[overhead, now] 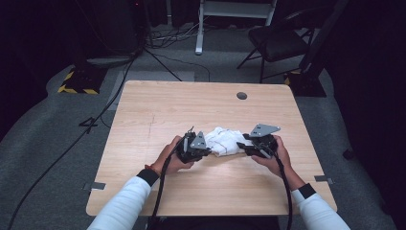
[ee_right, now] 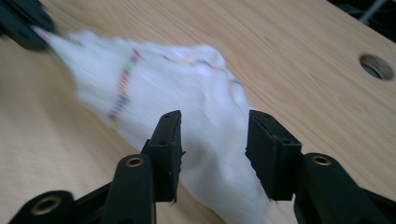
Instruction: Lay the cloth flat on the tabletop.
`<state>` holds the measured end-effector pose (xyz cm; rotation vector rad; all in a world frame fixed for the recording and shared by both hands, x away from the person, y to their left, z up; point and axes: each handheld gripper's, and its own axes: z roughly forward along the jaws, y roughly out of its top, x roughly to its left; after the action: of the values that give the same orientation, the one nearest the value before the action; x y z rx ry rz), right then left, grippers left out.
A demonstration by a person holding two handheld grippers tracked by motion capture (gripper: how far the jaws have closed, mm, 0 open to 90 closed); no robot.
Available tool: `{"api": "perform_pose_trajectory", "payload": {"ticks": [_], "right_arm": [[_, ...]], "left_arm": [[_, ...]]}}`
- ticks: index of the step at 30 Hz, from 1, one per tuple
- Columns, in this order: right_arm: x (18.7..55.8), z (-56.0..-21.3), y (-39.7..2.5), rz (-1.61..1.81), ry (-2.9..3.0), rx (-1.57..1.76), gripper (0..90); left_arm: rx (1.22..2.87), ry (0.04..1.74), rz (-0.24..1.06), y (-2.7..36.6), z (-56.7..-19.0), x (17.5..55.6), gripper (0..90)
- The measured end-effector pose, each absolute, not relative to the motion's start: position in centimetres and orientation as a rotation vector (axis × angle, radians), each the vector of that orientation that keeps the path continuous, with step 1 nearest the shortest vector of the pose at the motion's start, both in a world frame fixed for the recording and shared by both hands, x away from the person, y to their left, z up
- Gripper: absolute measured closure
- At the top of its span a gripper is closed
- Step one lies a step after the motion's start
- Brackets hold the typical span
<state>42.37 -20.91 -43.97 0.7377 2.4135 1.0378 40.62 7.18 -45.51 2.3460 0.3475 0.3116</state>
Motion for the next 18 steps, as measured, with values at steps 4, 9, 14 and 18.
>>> {"api": "perform_pose_trajectory", "payload": {"ticks": [4,9,14,18], "right_arm": [[40.5,-43.4,-18.3,1.098,2.454,0.614,51.0],[39.2,-44.0,-15.3,1.123,2.506,0.511,50.1],[39.3,-45.7,-13.5,1.003,2.535,0.497,59.2],[39.6,-46.3,-14.2,0.951,2.497,0.524,79.8]], "left_arm": [[2.351,0.360,0.284,7.6,-46.2,40.0,85.6],[2.356,0.358,0.272,7.7,-46.8,39.6,85.5],[2.354,0.349,0.281,7.6,-46.8,39.4,85.6],[2.341,0.372,0.292,8.1,-46.7,39.5,85.6]]}}
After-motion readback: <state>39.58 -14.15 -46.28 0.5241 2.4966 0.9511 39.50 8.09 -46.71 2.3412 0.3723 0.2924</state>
